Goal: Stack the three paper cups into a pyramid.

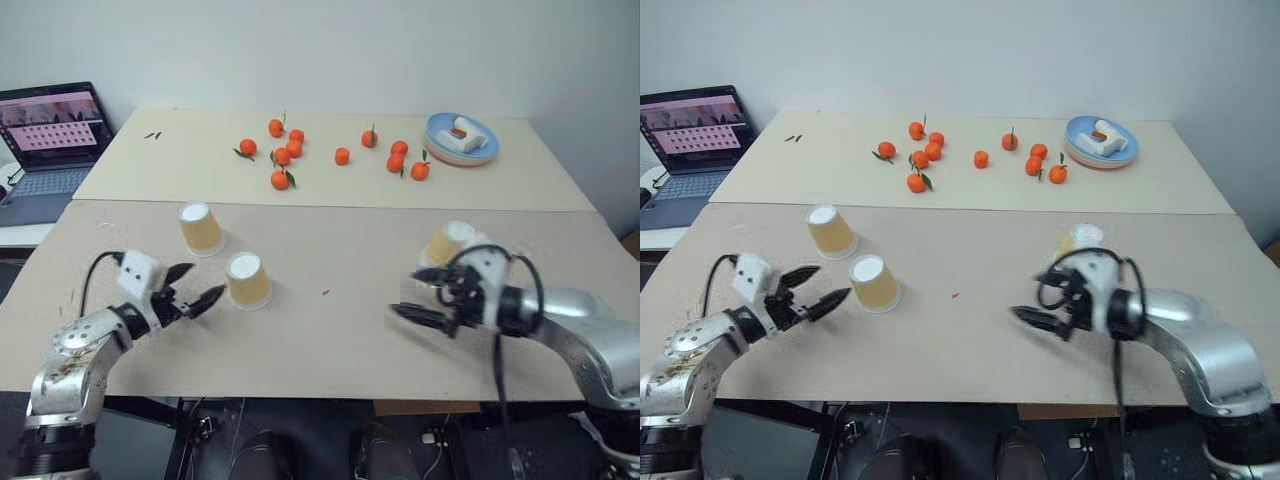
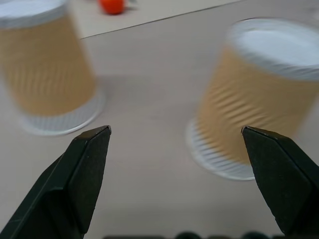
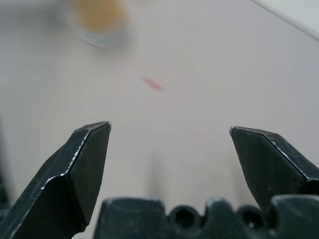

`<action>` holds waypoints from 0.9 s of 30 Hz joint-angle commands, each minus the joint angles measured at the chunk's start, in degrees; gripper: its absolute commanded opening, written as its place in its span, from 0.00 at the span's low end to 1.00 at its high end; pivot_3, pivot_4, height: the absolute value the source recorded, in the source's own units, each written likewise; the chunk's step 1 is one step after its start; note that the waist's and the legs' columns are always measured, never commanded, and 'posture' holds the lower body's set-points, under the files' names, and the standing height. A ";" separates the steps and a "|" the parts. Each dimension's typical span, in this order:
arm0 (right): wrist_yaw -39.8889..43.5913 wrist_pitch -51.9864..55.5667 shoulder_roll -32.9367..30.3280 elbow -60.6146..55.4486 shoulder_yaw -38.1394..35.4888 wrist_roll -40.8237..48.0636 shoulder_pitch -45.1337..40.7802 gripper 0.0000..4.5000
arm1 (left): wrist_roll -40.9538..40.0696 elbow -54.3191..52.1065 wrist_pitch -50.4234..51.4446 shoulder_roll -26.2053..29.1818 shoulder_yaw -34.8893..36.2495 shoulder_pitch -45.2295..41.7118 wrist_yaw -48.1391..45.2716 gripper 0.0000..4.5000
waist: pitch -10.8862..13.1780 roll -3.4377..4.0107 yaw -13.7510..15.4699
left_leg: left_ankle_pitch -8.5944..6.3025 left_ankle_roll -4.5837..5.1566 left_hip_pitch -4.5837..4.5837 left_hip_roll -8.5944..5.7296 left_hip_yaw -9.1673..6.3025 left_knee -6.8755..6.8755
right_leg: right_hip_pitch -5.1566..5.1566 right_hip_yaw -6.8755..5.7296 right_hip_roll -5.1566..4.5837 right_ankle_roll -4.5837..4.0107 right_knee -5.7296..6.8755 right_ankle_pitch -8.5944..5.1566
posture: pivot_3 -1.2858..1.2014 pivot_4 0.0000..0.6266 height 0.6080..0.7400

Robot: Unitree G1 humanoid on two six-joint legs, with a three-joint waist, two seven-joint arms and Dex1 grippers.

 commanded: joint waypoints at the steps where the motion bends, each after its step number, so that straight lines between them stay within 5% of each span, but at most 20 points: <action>1: -0.45 0.48 2.21 1.54 5.00 -1.80 -6.86 1.00 | -0.75 -3.93 0.25 4.49 -2.36 -0.32 -7.31 1.00 | 0.02 -0.06 0.62 | 0.00 0.00 -0.01 -0.02 -0.04 -0.03 | 0.02 -0.02 0.00 -0.01 -0.06 0.00 | 0.52 0.24 0.72; 8: -0.70 -0.33 1.70 2.83 4.53 -2.53 -7.56 1.00 | 1.37 0.40 -1.31 5.94 -8.06 -8.68 -12.67 1.00 | 0.03 -0.06 2.64 | 0.01 0.02 -0.45 -0.20 -0.03 -0.01 | -0.09 -0.59 0.00 0.02 -0.44 0.01 | 0.52 0.24 0.72; 18: -3.47 0.12 -0.66 0.74 -1.18 -2.29 -0.36 1.00 | 4.32 8.32 -4.22 0.41 -15.64 -23.44 -17.44 1.00 | 0.03 -0.06 2.49 | 0.02 0.04 -0.52 -0.21 -0.08 0.00 | -0.06 -0.72 0.10 0.05 -0.49 0.02 | 0.52 0.24 0.72; 27: -6.30 1.42 -1.89 -0.98 -6.40 -1.45 3.35 1.00 | 5.85 12.32 -4.85 -1.52 -17.46 -26.82 -19.80 1.00 | 0.03 -0.07 1.91 | 0.02 0.05 -0.52 -0.19 -0.10 0.01 | -0.05 -0.71 0.14 0.06 -0.48 0.01 | 0.52 0.24 0.72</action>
